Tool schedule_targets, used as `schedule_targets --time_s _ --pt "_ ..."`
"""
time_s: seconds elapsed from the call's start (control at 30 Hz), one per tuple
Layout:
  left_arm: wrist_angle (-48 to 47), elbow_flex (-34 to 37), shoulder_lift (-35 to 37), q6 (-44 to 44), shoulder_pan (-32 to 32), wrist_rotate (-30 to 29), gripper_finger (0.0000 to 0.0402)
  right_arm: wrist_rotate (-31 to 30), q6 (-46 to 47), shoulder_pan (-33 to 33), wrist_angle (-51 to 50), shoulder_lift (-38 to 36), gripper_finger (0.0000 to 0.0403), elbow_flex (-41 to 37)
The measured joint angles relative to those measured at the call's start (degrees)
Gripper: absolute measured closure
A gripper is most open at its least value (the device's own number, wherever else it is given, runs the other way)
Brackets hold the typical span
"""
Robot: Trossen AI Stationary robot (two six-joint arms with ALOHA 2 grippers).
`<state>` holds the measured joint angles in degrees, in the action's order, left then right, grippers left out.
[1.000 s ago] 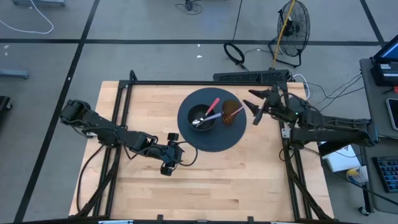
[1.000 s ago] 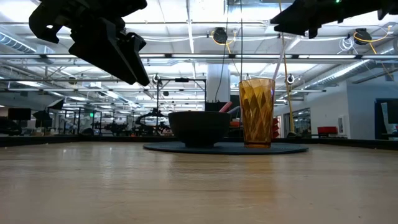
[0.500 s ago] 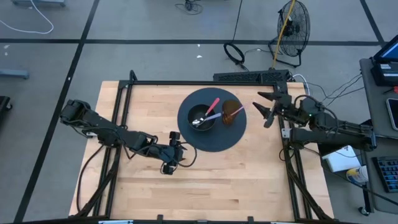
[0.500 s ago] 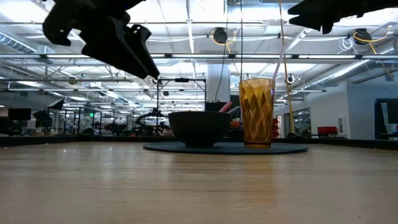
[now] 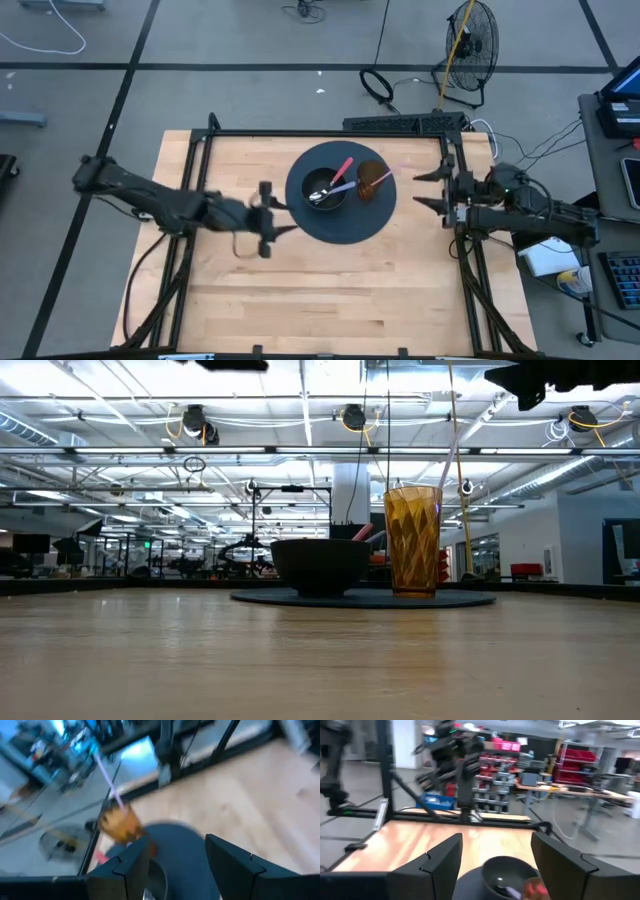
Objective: Pick & Place Utensil
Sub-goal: Return to Home Position
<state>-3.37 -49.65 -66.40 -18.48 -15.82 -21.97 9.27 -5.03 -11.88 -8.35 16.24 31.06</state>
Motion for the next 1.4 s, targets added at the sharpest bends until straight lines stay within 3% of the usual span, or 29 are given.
schedule_targets --time_s 0.13,0.43,0.63,0.87,1.13,1.4 --pt "-0.91 -0.02 6.72 -1.34 4.24 9.29 0.0202 1.18 -0.81 0.0 1.68 -1.99 0.0172 -4.16" --pt "-6.44 1.9 14.03 0.16 10.34 12.57 0.0201 1.47 -3.4 0.0 3.87 -6.06 0.0168 -10.39" --pt "5.88 16.27 24.17 1.29 13.35 12.98 0.0201 3.91 -3.57 0.0 4.66 -9.89 0.0173 -13.71" --pt "18.89 31.46 35.15 3.46 16.01 14.22 0.0201 9.08 -3.21 0.0 14.12 -11.42 0.0175 -20.4" --pt "27.5 40.74 40.13 5.57 19.35 19.64 0.0201 9.04 -2.07 0.0 20.13 -11.36 0.0175 -27.39" --pt "30.68 43.84 40.29 7.04 22.94 24.43 0.0201 9.08 -2.09 0.0 20.08 -11.44 0.0179 -28.21"
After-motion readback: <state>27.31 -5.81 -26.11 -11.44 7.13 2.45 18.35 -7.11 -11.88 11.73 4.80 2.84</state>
